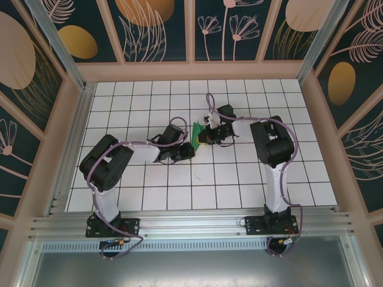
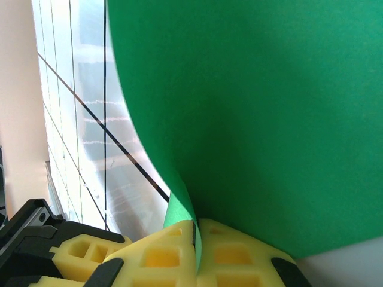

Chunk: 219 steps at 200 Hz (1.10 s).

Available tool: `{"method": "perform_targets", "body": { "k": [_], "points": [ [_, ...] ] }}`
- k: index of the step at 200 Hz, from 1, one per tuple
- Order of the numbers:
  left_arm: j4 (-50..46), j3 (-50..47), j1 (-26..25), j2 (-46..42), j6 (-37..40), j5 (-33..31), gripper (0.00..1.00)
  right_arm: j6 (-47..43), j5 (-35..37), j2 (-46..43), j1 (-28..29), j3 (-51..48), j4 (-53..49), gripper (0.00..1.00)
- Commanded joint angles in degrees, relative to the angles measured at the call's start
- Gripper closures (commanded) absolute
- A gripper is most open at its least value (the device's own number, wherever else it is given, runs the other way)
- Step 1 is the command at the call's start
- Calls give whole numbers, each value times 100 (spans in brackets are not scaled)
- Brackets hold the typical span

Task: Fold a paper plane with a square sheet of paper (pick it up from the middle)
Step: Fold the wing for the fifth time at the center of the table.

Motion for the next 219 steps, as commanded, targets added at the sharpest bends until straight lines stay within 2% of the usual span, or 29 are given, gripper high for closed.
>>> {"method": "perform_targets", "body": {
  "k": [1,44,100,219],
  "points": [
    [-130,-93,-41,211,-87,163,85,-95,652,445,9,19,49,100],
    [-424,-32,-41,256,-52,34,84,-96,677,463,6,29,36,100],
    [-19,-124,-41,-248,-254,471,83,-87,679,470,4,2,49,100],
    [-395,-129,-128,231,-45,206,84,-60,696,508,2,2,53,100]
  ]
}}
